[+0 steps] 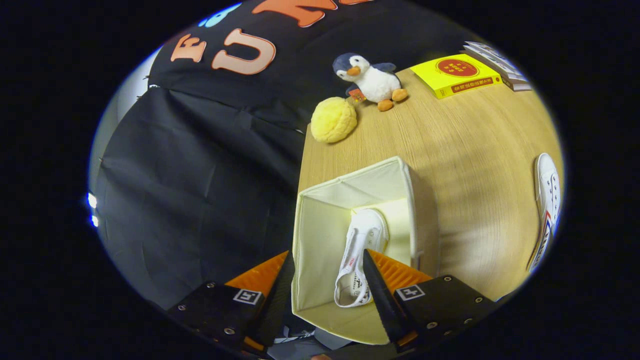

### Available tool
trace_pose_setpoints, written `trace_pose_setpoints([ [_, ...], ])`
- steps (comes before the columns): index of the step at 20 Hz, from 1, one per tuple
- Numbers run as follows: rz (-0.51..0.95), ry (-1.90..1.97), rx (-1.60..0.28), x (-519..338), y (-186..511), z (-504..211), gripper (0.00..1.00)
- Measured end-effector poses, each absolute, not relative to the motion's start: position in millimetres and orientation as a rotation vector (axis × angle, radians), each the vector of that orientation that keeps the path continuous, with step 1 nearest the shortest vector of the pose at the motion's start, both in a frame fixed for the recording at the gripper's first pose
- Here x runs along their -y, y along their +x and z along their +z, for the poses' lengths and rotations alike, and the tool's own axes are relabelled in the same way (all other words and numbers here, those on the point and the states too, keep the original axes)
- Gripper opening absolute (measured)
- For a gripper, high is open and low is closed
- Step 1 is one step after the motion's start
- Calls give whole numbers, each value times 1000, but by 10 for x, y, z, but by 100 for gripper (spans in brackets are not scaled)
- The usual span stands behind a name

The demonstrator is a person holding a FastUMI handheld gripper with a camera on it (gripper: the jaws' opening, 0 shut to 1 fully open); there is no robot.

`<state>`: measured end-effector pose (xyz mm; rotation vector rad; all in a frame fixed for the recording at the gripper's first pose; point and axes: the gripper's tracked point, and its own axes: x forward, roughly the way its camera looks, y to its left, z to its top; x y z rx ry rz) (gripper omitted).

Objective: Open the storage box then place both shoes into the box .Put the left shoe in first, then the right shoe, with the right side of both shoes facing outward in a uniform manner.

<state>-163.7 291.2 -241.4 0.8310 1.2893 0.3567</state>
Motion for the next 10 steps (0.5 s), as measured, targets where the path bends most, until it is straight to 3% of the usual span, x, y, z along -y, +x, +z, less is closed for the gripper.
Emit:
trace_pose_setpoints([
  [4, 313, 741, -1194, -2233, -1618, -2420, 88],
  [10, 87, 511, -1198, -972, -1944, -3052, 88],
])
